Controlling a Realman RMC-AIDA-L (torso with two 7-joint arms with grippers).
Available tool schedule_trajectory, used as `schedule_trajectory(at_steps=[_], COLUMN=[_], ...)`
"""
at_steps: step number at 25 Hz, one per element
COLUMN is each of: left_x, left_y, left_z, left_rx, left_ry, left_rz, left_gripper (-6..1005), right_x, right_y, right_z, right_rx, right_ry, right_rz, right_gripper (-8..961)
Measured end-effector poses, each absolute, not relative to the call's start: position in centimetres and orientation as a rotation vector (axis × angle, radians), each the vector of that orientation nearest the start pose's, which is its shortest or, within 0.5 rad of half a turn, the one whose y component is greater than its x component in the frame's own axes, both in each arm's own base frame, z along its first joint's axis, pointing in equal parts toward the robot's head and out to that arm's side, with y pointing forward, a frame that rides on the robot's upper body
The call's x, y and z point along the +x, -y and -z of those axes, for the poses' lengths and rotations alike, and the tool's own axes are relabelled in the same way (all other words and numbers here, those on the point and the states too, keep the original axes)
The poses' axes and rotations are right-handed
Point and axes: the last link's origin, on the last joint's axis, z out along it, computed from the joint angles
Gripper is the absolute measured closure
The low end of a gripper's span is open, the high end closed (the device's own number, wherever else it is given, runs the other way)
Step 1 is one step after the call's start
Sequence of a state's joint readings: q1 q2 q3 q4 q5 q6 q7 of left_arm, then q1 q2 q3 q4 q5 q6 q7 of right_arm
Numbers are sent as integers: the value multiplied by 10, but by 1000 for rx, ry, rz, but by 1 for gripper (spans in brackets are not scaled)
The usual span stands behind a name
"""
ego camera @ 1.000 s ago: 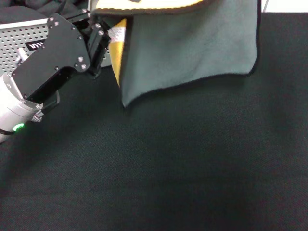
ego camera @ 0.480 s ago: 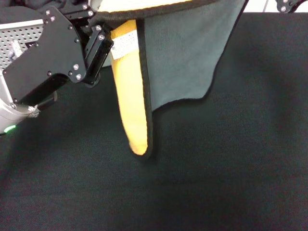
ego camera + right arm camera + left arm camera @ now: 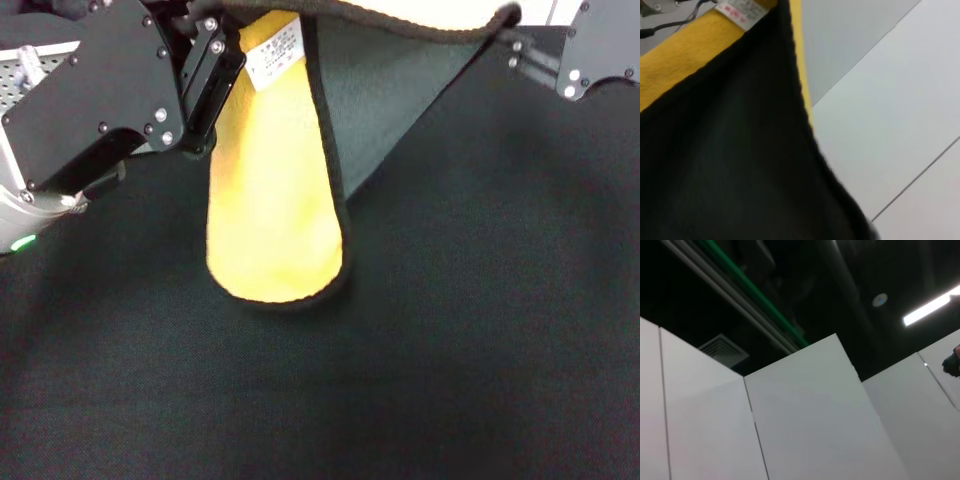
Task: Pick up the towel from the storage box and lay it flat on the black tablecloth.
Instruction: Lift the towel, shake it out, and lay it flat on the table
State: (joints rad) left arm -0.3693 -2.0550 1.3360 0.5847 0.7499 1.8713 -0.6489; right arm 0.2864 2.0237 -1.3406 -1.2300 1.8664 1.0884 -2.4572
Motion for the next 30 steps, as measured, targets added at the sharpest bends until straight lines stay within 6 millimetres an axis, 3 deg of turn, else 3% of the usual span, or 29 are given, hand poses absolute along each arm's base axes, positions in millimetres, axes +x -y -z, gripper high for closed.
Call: schedule_trajectory(at_steps=[6, 15, 18, 24, 30], left_x=[-183, -179, -179, -177, -178], left_y=[-282, -286, -286, -290, -289], left_z=[-38, -38, -38, -37, -36], left_rx=[-2060, -2060, -2060, -2062, -2063], left_ry=[-371, -379, -381, -376, -368], left_rz=[1620, 1621, 1622, 1613, 1611], left_gripper=[966, 966, 966, 965, 965], right_x=[177, 201, 215, 224, 220], right_y=[-358, -345, -340, -328, -318], right_z=[-35, 5, 16, 20, 16], right_rx=[-2249, -2470, -2514, -2550, -2564], right_ry=[563, 337, 255, 205, 237], right_rz=[-599, -757, -755, -778, -848], right_gripper=[438, 299, 300, 302, 304])
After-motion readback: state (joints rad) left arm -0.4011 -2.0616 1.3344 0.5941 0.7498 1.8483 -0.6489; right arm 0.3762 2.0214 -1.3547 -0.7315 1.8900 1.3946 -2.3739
